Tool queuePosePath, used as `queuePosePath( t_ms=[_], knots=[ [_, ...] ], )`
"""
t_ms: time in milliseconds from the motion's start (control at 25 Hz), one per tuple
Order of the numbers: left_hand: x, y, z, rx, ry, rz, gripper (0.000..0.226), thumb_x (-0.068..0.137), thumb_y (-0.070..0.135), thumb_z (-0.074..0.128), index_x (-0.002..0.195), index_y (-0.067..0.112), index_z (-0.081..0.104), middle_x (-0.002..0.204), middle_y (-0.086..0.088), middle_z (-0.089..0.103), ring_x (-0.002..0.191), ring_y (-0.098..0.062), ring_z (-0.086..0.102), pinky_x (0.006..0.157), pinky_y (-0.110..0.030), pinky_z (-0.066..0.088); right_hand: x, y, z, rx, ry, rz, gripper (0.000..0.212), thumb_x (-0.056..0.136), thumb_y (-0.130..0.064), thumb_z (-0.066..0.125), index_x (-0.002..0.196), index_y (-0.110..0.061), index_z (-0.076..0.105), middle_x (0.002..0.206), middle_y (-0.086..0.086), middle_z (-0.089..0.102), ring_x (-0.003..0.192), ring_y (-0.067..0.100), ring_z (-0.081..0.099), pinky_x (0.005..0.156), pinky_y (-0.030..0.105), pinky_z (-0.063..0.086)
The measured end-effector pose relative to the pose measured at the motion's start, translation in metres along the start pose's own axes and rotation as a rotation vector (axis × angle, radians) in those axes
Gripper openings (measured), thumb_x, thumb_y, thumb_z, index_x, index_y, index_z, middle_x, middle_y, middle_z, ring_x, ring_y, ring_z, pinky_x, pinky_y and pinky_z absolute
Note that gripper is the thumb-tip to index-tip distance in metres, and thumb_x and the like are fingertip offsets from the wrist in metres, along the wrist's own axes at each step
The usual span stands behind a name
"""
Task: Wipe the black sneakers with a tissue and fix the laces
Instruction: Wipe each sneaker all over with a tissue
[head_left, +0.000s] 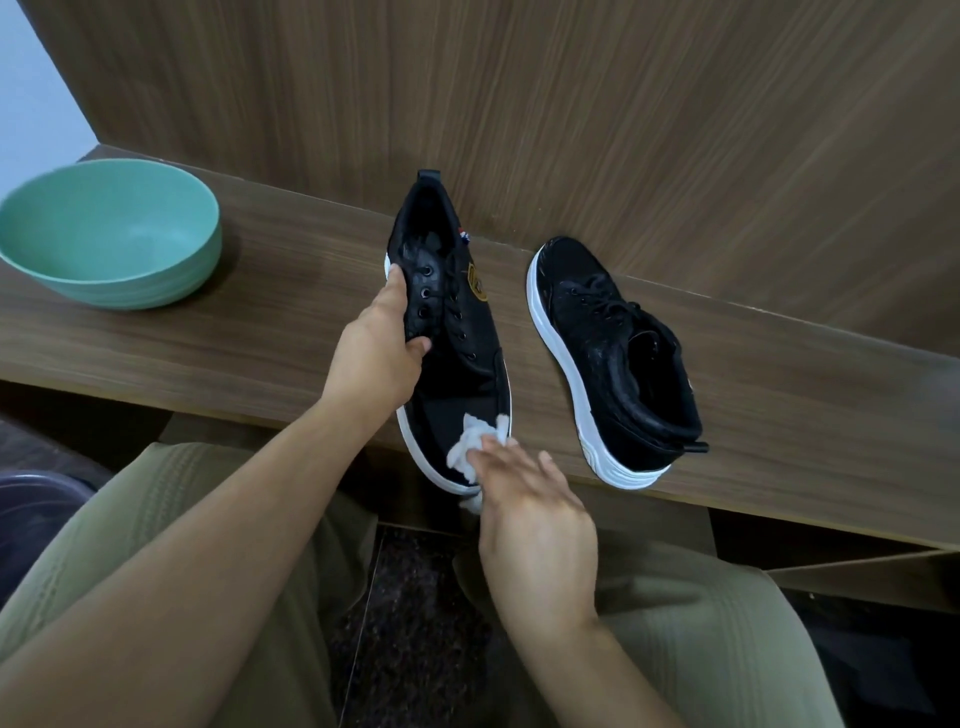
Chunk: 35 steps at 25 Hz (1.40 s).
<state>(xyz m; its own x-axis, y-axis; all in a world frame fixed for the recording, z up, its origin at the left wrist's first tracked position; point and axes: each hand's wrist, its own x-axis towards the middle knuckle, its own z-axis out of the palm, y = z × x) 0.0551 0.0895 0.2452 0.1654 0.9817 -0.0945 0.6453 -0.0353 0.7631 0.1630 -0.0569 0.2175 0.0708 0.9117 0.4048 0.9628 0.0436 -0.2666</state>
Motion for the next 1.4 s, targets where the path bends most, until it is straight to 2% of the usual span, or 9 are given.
queuePosePath(
  t_ms=[120, 200, 440, 680, 920, 1120, 1240, 1320, 1400],
  knots=[
    [-0.001, 0.000, 0.002, 0.015, 0.004, 0.013, 0.072, 0.094, 0.014, 0.050, 0.149, 0.018, 0.005, 0.149, -0.011, 0.033, 0.134, -0.027, 0.035, 0.108, -0.037, 0.034, 0.036, 0.001, 0.013, 0.097, 0.062, 0.223, 0.027, 0.069, 0.003, 0.068, 0.090, -0.014, 0.074, 0.097, -0.003, 0.074, 0.082, 0.013, 0.072, 0.061, 0.020, 0.053],
    [-0.007, -0.001, 0.005, 0.021, 0.032, 0.043, 0.070, 0.095, 0.019, 0.049, 0.149, 0.016, 0.005, 0.155, -0.010, 0.021, 0.141, -0.025, 0.024, 0.112, -0.036, 0.025, 0.048, -0.003, 0.012, 0.197, 0.088, 0.429, 0.025, 0.084, -0.005, 0.062, 0.102, -0.017, 0.073, 0.100, -0.001, 0.074, 0.082, 0.018, 0.071, 0.064, 0.022, 0.048],
    [-0.018, 0.010, 0.017, 0.026, -0.047, 0.037, 0.098, 0.081, 0.057, 0.054, 0.148, 0.019, -0.006, 0.158, -0.008, -0.006, 0.145, -0.024, -0.005, 0.115, -0.046, 0.010, 0.014, -0.004, -0.030, 0.300, -0.436, 0.526, 0.025, 0.093, -0.021, 0.051, 0.108, -0.027, 0.070, 0.100, -0.004, 0.073, 0.091, 0.016, 0.065, 0.075, 0.022, 0.043],
    [-0.059, -0.001, 0.022, 0.532, -0.207, 0.057, 0.143, 0.046, 0.073, 0.072, 0.133, 0.040, -0.037, 0.147, -0.002, -0.040, 0.141, -0.035, -0.019, 0.111, -0.057, 0.007, 0.043, 0.035, -0.022, 0.612, -0.058, 0.702, 0.020, 0.091, -0.019, 0.055, 0.101, -0.023, 0.071, 0.087, -0.009, 0.070, 0.080, 0.007, 0.062, 0.072, 0.023, 0.045],
    [-0.058, -0.006, 0.028, 0.334, -0.114, 0.147, 0.128, 0.060, 0.039, 0.080, 0.141, 0.043, -0.018, 0.152, 0.001, -0.031, 0.139, -0.042, 0.012, 0.108, -0.050, 0.026, 0.047, 0.020, 0.003, 0.608, 0.017, 0.626, 0.018, 0.091, -0.019, 0.054, 0.104, -0.015, 0.067, 0.116, -0.008, 0.067, 0.105, 0.006, 0.058, 0.091, 0.024, 0.044],
    [-0.040, -0.013, -0.002, -0.094, -0.257, 0.092, 0.138, 0.046, 0.025, 0.090, 0.142, 0.048, -0.008, 0.154, 0.008, -0.023, 0.129, 0.008, -0.012, 0.104, -0.026, 0.014, 0.052, 0.018, -0.006, 0.604, 0.178, 0.312, 0.018, 0.093, -0.011, 0.050, 0.104, -0.008, 0.063, 0.133, 0.002, 0.057, 0.123, 0.010, 0.051, 0.101, 0.026, 0.042],
    [-0.035, -0.022, -0.004, -0.008, -0.316, 0.370, 0.102, 0.047, 0.059, 0.065, 0.137, 0.048, 0.017, 0.149, 0.023, -0.021, 0.129, 0.008, -0.031, 0.108, -0.018, -0.009, 0.040, -0.007, -0.001, 0.546, -0.063, -0.036, 0.024, 0.095, -0.009, 0.042, 0.116, -0.010, 0.056, 0.148, 0.001, 0.040, 0.142, 0.013, 0.023, 0.114, 0.034, 0.024],
    [-0.030, -0.033, 0.000, 0.159, -0.280, 0.515, 0.097, 0.058, 0.068, 0.054, 0.143, 0.035, 0.019, 0.151, 0.023, -0.015, 0.135, -0.009, -0.032, 0.113, -0.025, -0.012, 0.036, -0.017, 0.012, 0.528, -0.194, 0.008, 0.037, 0.099, -0.018, 0.035, 0.136, -0.019, 0.041, 0.157, -0.006, 0.017, 0.145, 0.007, -0.001, 0.117, 0.037, 0.009],
    [-0.030, -0.033, 0.000, 0.026, -0.314, 0.283, 0.119, 0.048, 0.057, 0.068, 0.144, 0.041, 0.000, 0.151, 0.021, -0.023, 0.136, -0.012, -0.031, 0.117, -0.041, -0.001, 0.052, -0.015, 0.023, 0.467, -0.229, 0.117, 0.049, 0.101, -0.028, 0.030, 0.149, -0.024, 0.018, 0.159, -0.011, -0.002, 0.142, 0.004, -0.014, 0.116, 0.036, 0.000]
  ],
)
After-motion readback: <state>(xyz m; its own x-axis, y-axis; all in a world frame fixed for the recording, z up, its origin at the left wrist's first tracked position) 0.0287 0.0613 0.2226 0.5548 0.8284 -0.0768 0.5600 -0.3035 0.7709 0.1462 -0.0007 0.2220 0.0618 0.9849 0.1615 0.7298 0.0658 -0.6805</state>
